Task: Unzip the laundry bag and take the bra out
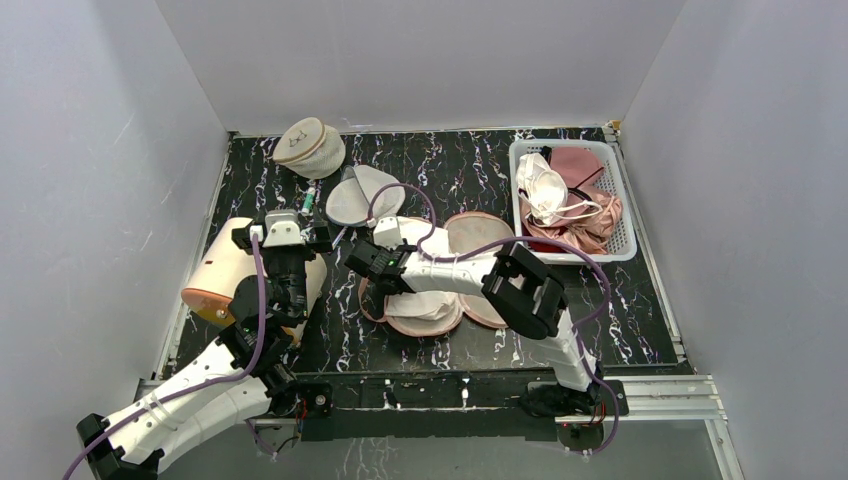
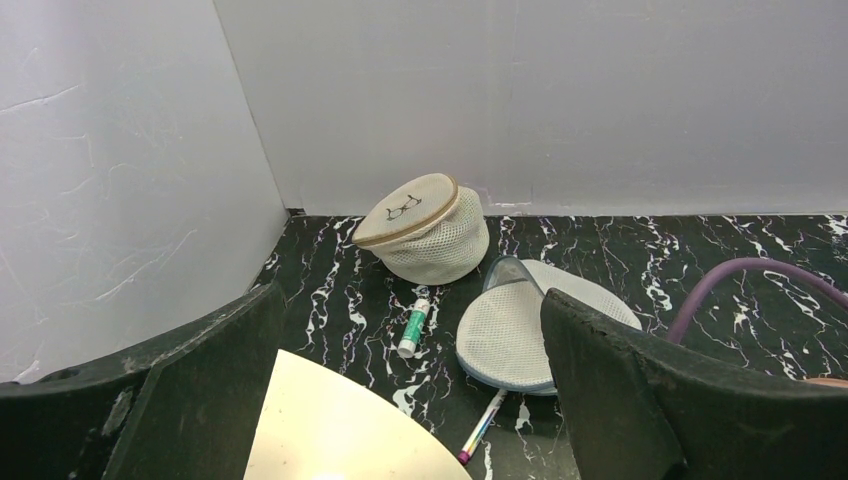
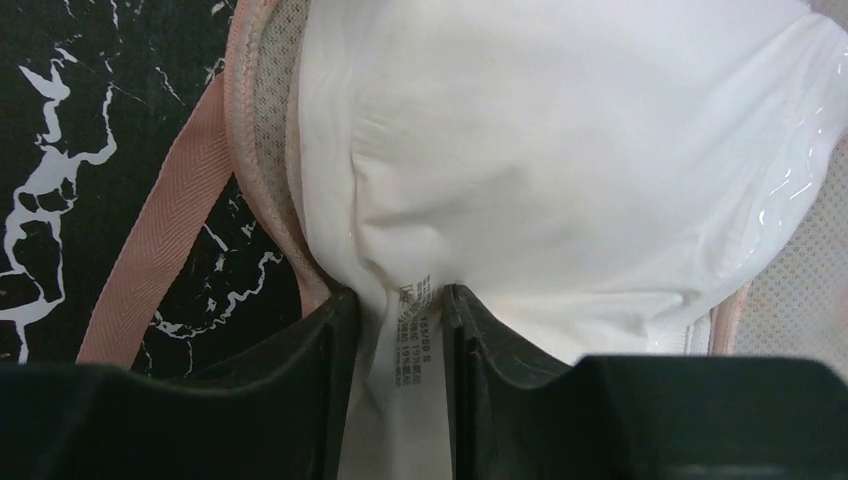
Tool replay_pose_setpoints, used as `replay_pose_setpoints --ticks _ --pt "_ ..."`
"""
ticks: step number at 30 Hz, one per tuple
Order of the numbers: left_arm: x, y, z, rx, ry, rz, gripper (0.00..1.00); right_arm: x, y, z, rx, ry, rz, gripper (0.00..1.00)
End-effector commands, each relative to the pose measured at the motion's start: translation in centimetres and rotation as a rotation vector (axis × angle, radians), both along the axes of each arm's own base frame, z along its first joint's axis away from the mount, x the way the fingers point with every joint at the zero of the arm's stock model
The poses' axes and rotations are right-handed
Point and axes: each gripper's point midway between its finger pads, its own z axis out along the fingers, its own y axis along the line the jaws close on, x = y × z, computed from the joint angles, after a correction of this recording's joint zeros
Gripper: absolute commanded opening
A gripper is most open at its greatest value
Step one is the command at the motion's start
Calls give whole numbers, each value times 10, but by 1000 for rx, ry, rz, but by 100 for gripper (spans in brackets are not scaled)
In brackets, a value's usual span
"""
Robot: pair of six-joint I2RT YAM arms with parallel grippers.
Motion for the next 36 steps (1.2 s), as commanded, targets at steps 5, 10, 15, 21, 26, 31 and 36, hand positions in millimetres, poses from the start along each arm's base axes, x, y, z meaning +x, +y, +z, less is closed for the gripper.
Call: replay_pose_setpoints --ticks 5,10,15,21,26,31,36 --pt "-1 1 21 -51 -44 -10 98 0 5 71 161 -90 47 17" --pt "-1 0 21 -52 -42 -13 98 -5 0 98 232 -124 88 0" --pt "-1 -1 21 -52 -38 -15 98 -3 -3 87 207 -105 68 36" --pt "0 -1 20 -48 -36 -16 99 0 -20 63 59 -73 -23 50" --pt "0 -1 20 -49 -36 -18 98 0 -25 49 25 -64 -40 53" --pt "-1 -1 20 -51 -38 -18 98 0 -21 26 -2 -36 -29 62" --pt "-1 -1 20 -52 -37 -18 98 0 -20 11 -6 -22 -31 63"
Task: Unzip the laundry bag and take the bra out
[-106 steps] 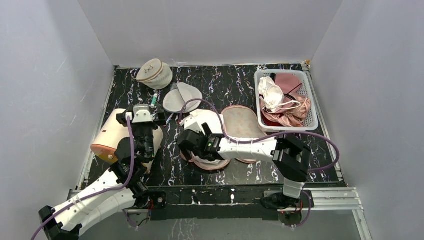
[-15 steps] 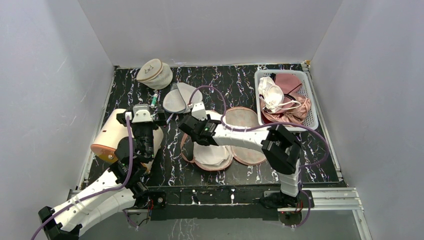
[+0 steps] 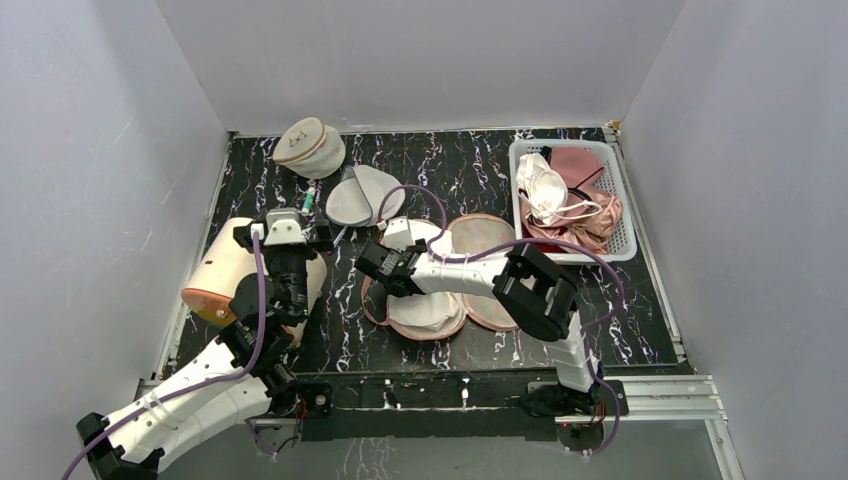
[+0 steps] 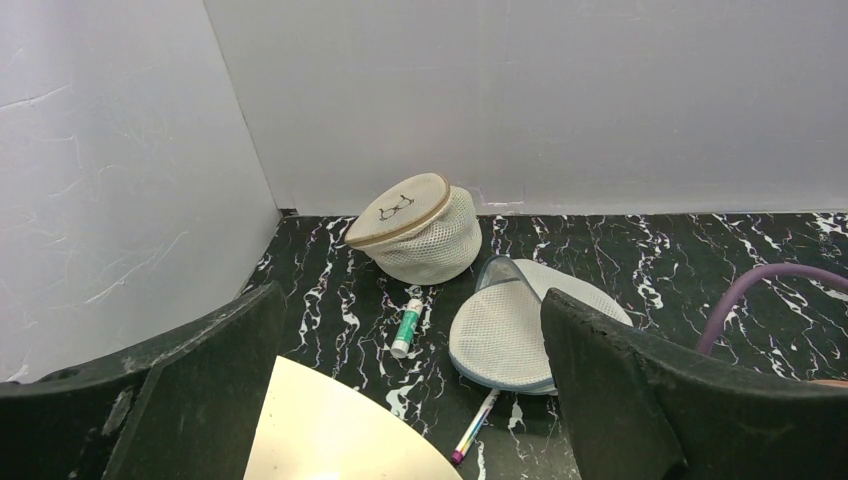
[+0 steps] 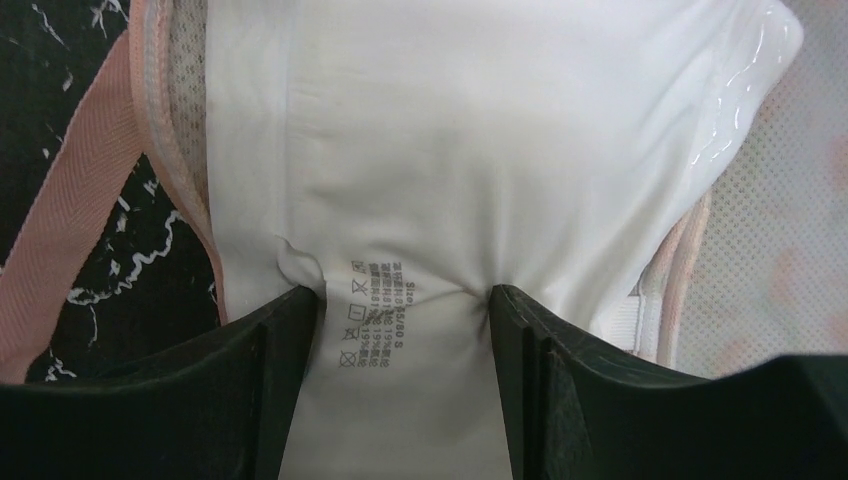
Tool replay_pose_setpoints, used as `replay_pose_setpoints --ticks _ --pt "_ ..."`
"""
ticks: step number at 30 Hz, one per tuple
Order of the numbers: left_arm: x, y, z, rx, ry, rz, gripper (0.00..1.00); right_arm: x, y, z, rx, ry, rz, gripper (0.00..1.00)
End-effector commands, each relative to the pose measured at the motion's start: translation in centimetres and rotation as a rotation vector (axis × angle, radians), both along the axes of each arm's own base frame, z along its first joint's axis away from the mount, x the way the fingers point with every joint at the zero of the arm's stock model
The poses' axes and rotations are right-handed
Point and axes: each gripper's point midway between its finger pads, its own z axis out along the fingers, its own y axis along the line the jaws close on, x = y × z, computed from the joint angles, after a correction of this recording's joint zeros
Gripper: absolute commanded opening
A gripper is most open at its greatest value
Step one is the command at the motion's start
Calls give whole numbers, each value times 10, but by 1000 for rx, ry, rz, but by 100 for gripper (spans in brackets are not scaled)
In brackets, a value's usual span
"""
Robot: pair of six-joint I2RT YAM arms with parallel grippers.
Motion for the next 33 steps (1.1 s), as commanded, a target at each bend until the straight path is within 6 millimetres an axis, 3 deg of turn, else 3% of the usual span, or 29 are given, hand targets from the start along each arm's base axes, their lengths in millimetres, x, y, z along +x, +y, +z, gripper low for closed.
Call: replay_pose_setpoints --ticks 1,5,16,20,27,33 --pt "-2 3 19 -47 -41 -4 98 12 7 1 30 -36 -28 63" --pt "-2 3 20 -50 -42 -6 98 11 3 2 33 -41 -31 51" --pt "-1 1 18 -46 -36 -7 98 11 11 54 154 -97 12 18" --pt "-1 0 17 -45 -33 -10 98 10 10 64 186 -111 18 1" --pt "0 0 16 -41 -29 -10 98 9 5 81 205 -136 23 0" --pt "0 0 17 -44 -31 -10 98 8 -8 120 292 -188 49 0"
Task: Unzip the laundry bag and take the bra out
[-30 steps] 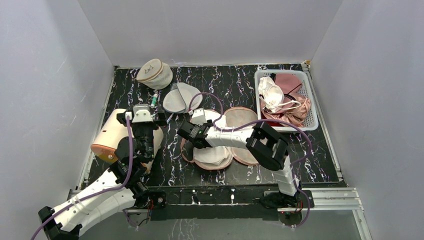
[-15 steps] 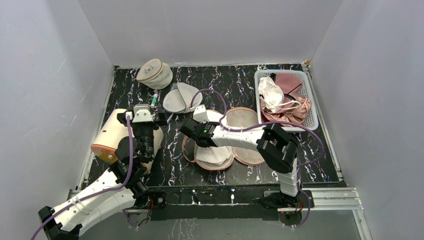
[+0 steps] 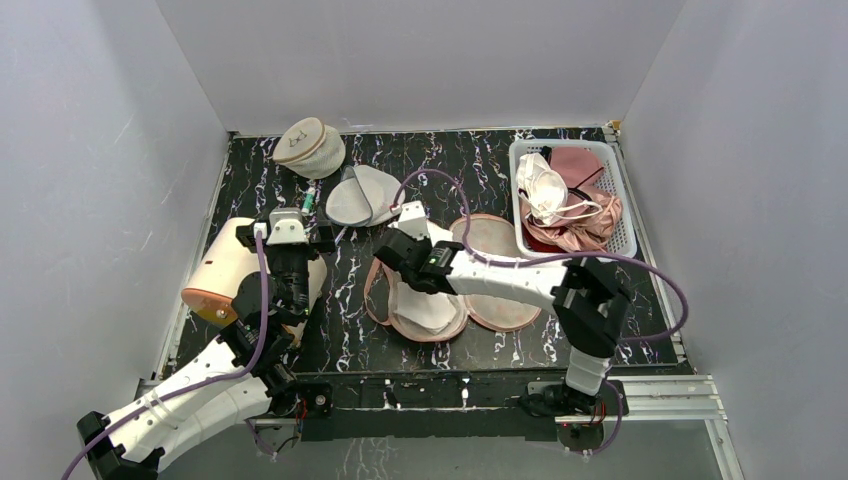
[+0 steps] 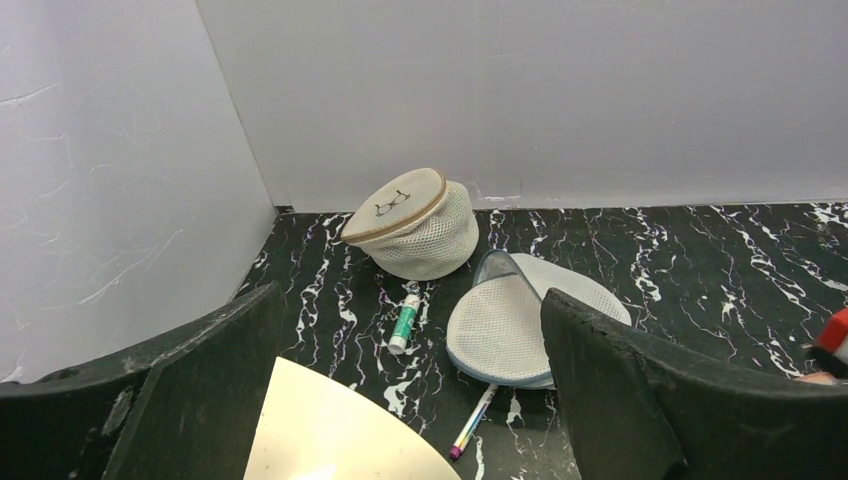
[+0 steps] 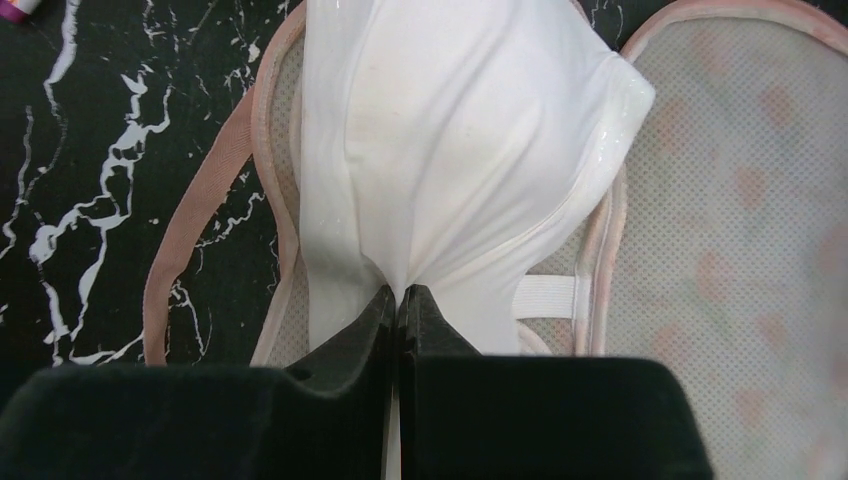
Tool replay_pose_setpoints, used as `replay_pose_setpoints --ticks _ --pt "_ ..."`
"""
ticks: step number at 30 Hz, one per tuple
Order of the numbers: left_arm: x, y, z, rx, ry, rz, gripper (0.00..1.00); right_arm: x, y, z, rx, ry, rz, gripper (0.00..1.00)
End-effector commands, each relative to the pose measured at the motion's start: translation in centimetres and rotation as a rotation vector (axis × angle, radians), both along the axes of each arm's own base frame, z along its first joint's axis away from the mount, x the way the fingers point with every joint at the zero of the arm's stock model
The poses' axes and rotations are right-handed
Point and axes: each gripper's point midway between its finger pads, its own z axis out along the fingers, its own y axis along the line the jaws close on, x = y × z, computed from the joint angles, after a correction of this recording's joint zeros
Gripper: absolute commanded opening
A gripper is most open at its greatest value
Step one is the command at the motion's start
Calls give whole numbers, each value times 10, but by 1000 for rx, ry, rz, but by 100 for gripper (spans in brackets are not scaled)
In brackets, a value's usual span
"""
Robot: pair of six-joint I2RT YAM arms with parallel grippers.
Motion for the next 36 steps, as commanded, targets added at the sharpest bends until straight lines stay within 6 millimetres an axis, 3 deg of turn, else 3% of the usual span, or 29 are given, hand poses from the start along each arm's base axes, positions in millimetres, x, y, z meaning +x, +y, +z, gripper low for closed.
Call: replay_pose_setpoints --ticks 1,15,21,24,31,36 --pt "-2 2 20 -51 -42 -3 98 10 -4 64 158 -112 11 0" --pt "0 -2 18 -51 -32 -13 98 14 -63 160 406 -217 48 0" --pt "2 -4 15 -42 -23 -14 98 25 -97 196 408 -281 -19 0" --pt "3 -5 14 -39 -19 -15 98 35 -121 221 355 -339 -79 0" --pt "3 -5 14 -36 -17 -17 98 63 -197 285 201 -490 -282 0" --pt "3 -6 14 -37 -16 -18 98 93 -264 300 114 -529 -437 0"
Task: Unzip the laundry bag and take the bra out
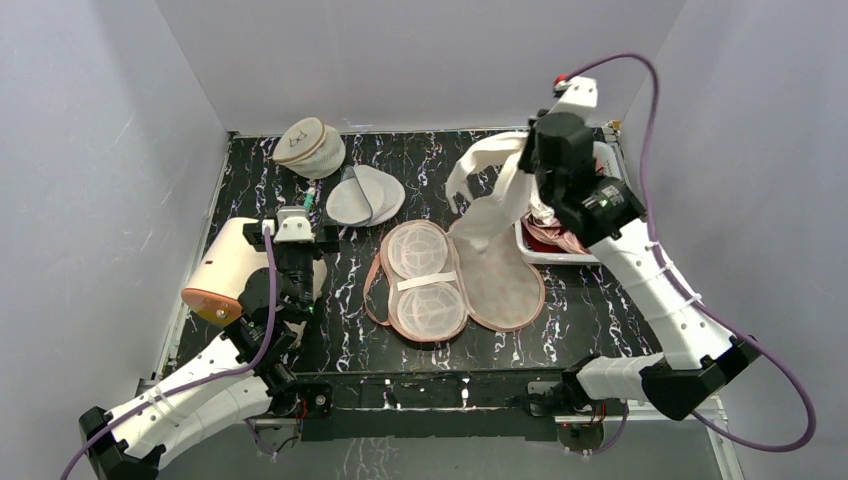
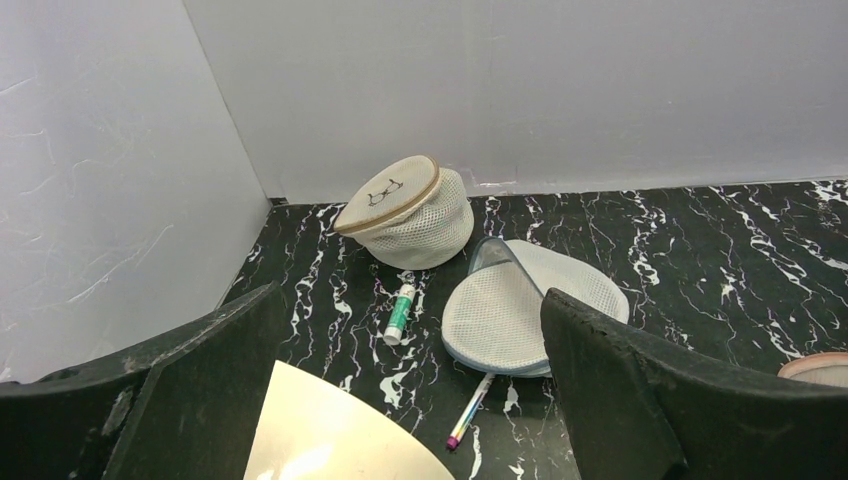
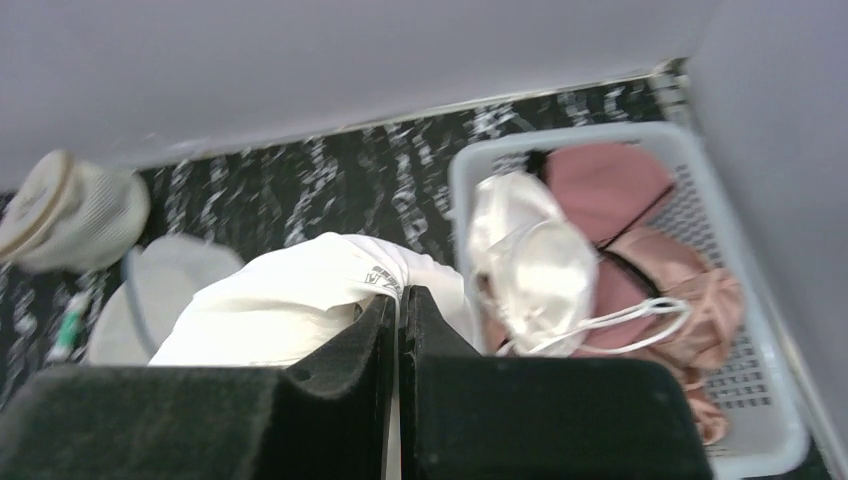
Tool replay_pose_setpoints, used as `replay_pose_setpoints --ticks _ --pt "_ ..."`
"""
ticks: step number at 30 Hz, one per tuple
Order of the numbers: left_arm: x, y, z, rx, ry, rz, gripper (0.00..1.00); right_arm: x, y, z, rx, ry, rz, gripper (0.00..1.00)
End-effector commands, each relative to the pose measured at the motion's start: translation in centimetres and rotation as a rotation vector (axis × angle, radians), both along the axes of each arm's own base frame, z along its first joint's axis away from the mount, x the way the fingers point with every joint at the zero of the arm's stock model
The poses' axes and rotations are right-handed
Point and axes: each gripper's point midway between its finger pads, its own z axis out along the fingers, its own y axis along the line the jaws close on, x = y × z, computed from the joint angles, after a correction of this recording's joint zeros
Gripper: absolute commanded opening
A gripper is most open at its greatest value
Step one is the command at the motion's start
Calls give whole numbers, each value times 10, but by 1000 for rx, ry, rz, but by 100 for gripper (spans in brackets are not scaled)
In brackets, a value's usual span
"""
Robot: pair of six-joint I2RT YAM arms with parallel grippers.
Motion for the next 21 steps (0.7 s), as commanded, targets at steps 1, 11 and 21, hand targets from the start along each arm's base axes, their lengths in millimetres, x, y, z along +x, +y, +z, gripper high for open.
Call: replay_pose_setpoints --ticks 1,11,21 --pt "-1 1 21 -51 -41 -9 98 29 -79 18 -82 -13 -219 0" --pt "-1 -1 21 -53 -38 -15 98 50 -210 16 -172 58 -512 0" --pt "-1 -2 22 -59 -38 -21 98 96 -210 -69 -236 157 -331 0"
